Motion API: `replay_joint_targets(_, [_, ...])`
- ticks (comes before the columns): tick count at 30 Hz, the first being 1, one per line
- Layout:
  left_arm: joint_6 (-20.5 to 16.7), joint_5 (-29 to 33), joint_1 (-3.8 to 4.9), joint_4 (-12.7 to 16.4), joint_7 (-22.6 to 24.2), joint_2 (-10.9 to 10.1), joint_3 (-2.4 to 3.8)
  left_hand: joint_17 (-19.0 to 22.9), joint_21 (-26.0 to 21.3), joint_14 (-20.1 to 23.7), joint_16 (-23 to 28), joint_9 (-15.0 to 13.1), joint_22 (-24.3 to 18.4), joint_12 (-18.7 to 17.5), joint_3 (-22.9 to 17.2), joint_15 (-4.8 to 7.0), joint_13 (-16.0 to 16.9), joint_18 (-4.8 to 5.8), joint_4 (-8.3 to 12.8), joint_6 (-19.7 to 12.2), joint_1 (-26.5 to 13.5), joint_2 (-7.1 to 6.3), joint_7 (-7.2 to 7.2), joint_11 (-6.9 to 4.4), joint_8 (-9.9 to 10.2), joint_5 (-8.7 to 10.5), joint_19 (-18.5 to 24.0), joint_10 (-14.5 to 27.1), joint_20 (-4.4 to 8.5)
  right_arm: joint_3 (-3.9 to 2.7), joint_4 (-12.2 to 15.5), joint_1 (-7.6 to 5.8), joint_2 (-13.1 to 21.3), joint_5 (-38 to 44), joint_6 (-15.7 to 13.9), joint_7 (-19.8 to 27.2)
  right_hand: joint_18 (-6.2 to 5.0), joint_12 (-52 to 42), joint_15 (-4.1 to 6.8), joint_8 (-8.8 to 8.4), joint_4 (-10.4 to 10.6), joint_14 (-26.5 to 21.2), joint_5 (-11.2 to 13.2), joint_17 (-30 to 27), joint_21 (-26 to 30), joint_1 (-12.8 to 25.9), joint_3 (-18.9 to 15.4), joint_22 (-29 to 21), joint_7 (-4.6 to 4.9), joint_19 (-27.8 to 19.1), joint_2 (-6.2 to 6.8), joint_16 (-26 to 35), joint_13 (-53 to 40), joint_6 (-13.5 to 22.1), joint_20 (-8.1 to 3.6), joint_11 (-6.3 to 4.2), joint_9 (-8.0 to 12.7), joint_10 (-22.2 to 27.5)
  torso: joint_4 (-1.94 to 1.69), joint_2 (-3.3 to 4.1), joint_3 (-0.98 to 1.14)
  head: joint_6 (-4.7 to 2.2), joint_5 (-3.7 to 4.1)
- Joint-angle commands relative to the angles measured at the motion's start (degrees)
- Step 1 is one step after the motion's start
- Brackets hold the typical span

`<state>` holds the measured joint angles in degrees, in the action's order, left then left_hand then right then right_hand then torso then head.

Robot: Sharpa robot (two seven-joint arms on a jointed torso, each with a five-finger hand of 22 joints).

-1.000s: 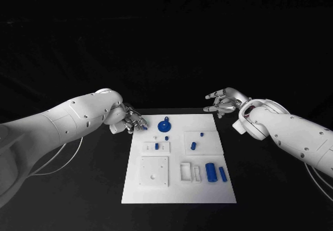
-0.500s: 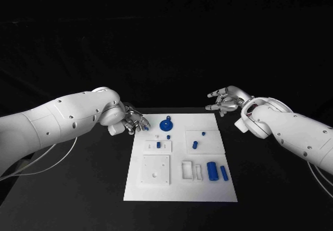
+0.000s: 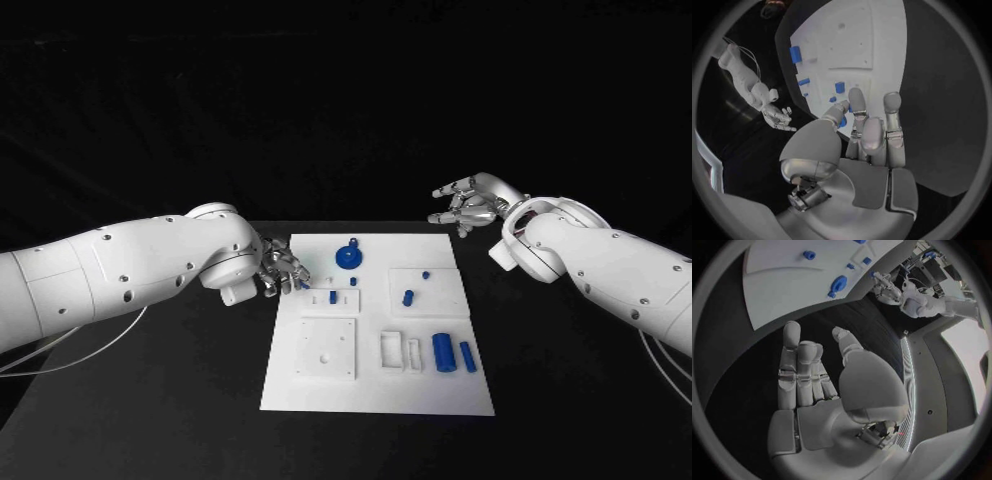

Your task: Assemble the parts on the task board

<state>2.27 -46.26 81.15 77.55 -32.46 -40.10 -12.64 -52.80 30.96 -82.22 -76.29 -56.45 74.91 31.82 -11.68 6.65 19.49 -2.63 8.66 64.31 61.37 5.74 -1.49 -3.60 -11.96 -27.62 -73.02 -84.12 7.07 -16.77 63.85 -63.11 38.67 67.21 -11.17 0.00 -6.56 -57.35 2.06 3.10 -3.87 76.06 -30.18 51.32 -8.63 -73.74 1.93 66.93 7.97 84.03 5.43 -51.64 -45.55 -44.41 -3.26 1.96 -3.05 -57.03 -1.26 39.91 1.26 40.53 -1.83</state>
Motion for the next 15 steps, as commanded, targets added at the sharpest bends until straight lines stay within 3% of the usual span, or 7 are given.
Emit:
replay_joint_targets(1, [-5.5, -6.4, -0.42, 1.7, 2.1, -0.3, -0.48, 0.0, 0.2, -0.4, 0.2, 0.0, 1.0, 0.2, -2.9, 0.14, -0.1, -0.13, 3.1, 3.0, 0.6, 0.20, 2.53, -0.45, 0.1, -0.16, -0.4, -2.5, 0.13, -0.02, 0.0, 0.01, 0.0, 0.4, 0.7, 0.2, -1.13, 0.1, -0.02, -0.02, 0.1, -0.4, -0.2, -0.1, 0.2, 0.0, 0.1, -0.1, 0.15, 1.5, 0.35, 0.3, 0.0, 0.0, 0.19, 0.11, -0.1, 0.2, -0.04, 0.02, -0.01, 0.02, -0.01])
replay_joint_targets(8, [-7.5, -8.9, -1.95, 2.9, 3.2, -0.2, -1.10, -0.3, 0.1, -0.6, 0.2, 0.1, 1.0, 0.8, -2.8, 0.15, -0.5, -0.20, 3.1, 3.3, 0.7, 0.17, 2.59, -0.50, 0.4, -0.15, -0.6, -2.5, 0.08, -0.02, -0.1, 0.04, 0.0, 0.4, 0.8, 0.2, -1.13, 0.1, -0.02, -0.02, 0.1, -0.4, -0.2, -0.1, 0.2, 0.0, 0.1, -0.1, 0.15, 1.5, 0.35, 0.3, 0.0, 0.0, 0.19, 0.11, -0.1, 0.2, 0.14, 0.11, -0.08, 0.27, -0.12])
replay_joint_targets(15, [-8.3, -9.4, -2.65, 3.1, 3.7, 0.0, -1.22, -0.3, 0.1, -0.6, 0.2, 0.1, 1.0, 0.8, -2.8, 0.15, -0.5, -0.20, 3.1, 3.3, 0.7, 0.17, 2.59, -0.50, 0.4, -0.15, -0.6, -2.5, 0.08, -0.02, -0.1, 0.08, 0.0, 0.4, 0.8, 0.2, -1.11, 0.1, -0.01, -0.01, -0.3, -0.4, -0.2, -0.1, 0.2, 0.0, 0.0, -0.1, 0.13, 1.6, 0.11, 0.3, 0.0, -0.3, 0.17, 0.08, -0.1, 0.1, 0.09, 0.08, 0.10, 0.56, -0.03])
